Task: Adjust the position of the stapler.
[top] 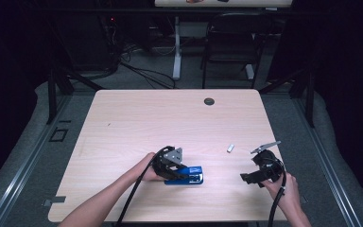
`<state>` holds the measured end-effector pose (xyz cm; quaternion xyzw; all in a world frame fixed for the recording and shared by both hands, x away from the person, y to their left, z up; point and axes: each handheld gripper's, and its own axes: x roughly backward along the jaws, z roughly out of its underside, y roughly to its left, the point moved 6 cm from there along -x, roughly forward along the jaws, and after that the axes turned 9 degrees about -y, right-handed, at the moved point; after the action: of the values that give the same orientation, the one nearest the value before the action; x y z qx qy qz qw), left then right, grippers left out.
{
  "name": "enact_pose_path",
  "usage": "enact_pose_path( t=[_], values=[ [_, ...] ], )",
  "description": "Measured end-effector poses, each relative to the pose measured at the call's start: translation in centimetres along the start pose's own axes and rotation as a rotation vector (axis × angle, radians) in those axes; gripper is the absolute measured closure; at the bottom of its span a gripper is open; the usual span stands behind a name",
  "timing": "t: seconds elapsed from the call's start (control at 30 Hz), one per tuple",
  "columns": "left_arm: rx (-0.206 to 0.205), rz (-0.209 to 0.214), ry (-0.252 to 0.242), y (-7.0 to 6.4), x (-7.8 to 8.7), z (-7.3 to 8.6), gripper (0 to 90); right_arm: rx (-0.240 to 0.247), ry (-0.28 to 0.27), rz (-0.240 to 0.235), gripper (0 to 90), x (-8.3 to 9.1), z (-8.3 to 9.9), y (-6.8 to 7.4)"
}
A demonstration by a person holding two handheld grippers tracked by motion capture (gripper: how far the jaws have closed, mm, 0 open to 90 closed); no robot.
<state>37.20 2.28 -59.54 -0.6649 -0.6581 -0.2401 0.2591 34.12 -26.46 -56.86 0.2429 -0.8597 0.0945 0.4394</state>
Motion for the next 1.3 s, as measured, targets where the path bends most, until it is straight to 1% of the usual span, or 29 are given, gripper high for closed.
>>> enact_pose_path(
  t=[0.07, 0.1, 0.13, 0.17, 0.2, 0.23, 0.27, 0.33, 0.37, 0.4, 0.47, 0.57, 0.6, 0.63, 0.73, 0.77, 0.8, 0.83, 0.87, 0.9, 0.93, 0.97, 1.03, 1.07, 1.13, 1.17, 1.2, 1.23, 1.3],
  values=[
    [0.003, 0.002, -0.005, 0.0, 0.0, 0.0, 66.4, 0.000, 0.002, -0.005, 13.7, -0.1, -0.1, 0.1],
    [0.002, 0.004, -0.006, 0.0, -0.1, 0.0, 66.4, -0.008, -0.003, -0.013, 13.7, -0.2, -0.1, 0.3],
    [0.005, 0.005, -0.013, 0.0, -0.1, 0.0, 66.4, -0.002, 0.002, -0.016, 13.7, -0.2, -0.1, 0.3],
    [0.007, 0.011, -0.020, 0.0, -0.2, -0.1, 66.4, -0.008, 0.002, -0.018, 13.7, -0.3, -0.2, 0.4],
    [0.004, 0.018, -0.021, 0.1, -0.4, -0.2, 66.4, -0.001, -0.003, -0.018, 13.7, -0.3, -0.3, 0.5],
    [0.005, 0.027, -0.017, 0.1, -0.4, -0.3, 66.4, -0.010, -0.012, -0.028, 13.7, -0.4, -0.4, 0.8],
    [0.004, 0.019, -0.025, 0.0, -0.6, -0.3, 66.3, -0.006, -0.010, -0.025, 13.7, -0.4, -0.4, 0.8],
    [-0.001, 0.022, -0.015, 0.0, -0.6, -0.4, 66.3, -0.002, -0.011, -0.033, 13.7, -0.4, -0.5, 1.0],
    [0.003, 0.019, -0.018, 0.0, -0.5, -0.4, 66.2, -0.003, -0.016, -0.038, 13.7, -0.4, -0.6, 1.1],
    [0.014, 0.014, -0.017, 0.0, -0.6, -0.4, 66.1, 0.006, -0.011, -0.043, 13.7, -0.3, -0.6, 1.2],
    [0.028, 0.010, -0.020, 0.0, -0.6, -0.5, 64.9, -0.003, -0.030, -0.053, 13.7, -0.3, -0.8, 1.4],
    [0.052, -0.005, -0.012, 0.1, -0.6, -0.8, 54.1, -0.012, -0.033, -0.067, 13.7, -0.4, -0.7, 1.6],
    [0.061, -0.020, -0.012, 0.2, -0.5, -0.9, 49.3, -0.009, -0.028, -0.074, 13.7, -0.3, -0.7, 1.7],
    [0.073, -0.025, -0.021, 0.3, -0.5, -1.0, 45.6, -0.008, -0.028, -0.075, 13.7, -0.3, -0.6, 1.7],
    [0.093, -0.048, -0.022, 0.4, -0.2, -1.2, 35.1, -0.019, -0.033, -0.082, 13.6, -0.2, -0.5, 1.7],
    [0.098, -0.049, -0.018, 0.4, -0.2, -1.3, 28.7, -0.021, -0.036, -0.080, 13.6, -0.2, -0.5, 1.7],
    [0.101, -0.069, -0.024, 0.4, -0.2, -1.4, 27.2, -0.017, -0.038, -0.076, 13.6, -0.2, -0.6, 1.7],
    [0.102, -0.072, -0.011, 0.4, -0.1, -1.4, 23.3, -0.019, -0.038, -0.078, 13.6, -0.2, -0.6, 1.7],
    [0.110, -0.081, -0.014, 0.3, -0.1, -1.5, 19.4, -0.018, -0.039, -0.077, 13.6, -0.2, -0.6, 1.8],
    [0.116, -0.094, -0.013, 0.3, -0.2, -1.6, 18.1, -0.018, -0.038, -0.077, 13.6, -0.2, -0.6, 1.8],
    [0.117, -0.090, -0.006, 0.3, -0.1, -1.6, 16.6, -0.019, -0.040, -0.083, 13.5, -0.3, -0.6, 1.9],
    [0.120, -0.105, -0.015, 0.3, -0.1, -1.7, 16.2, -0.017, -0.043, -0.087, 13.5, -0.3, -0.7, 1.9],
    [0.132, -0.113, -0.019, 0.2, -0.1, -2.0, 15.8, -0.012, -0.040, -0.083, 13.5, -0.4, -0.7, 2.1],
    [0.134, -0.110, -0.012, 0.2, 0.0, -2.1, 15.6, -0.013, -0.038, -0.092, 13.5, -0.4, -0.8, 2.2],
    [0.140, -0.124, -0.022, 0.1, -0.1, -2.3, 15.4, -0.013, -0.041, -0.093, 13.6, -0.4, -0.8, 2.3],
    [0.141, -0.133, -0.005, 0.1, -0.1, -2.3, 15.3, -0.007, -0.043, -0.095, 13.6, -0.5, -0.9, 2.4],
    [0.142, -0.126, -0.019, 0.0, -0.2, -2.3, 15.3, -0.010, -0.044, -0.089, 13.6, -0.5, -0.9, 2.4],
    [0.145, -0.132, -0.019, 0.0, -0.3, -2.4, 15.3, -0.012, -0.043, -0.094, 13.6, -0.5, -0.9, 2.5],
    [0.138, -0.133, -0.010, 0.0, -0.4, -2.4, 15.5, -0.009, -0.039, -0.097, 13.8, -0.5, -0.9, 2.6]
  ],
)
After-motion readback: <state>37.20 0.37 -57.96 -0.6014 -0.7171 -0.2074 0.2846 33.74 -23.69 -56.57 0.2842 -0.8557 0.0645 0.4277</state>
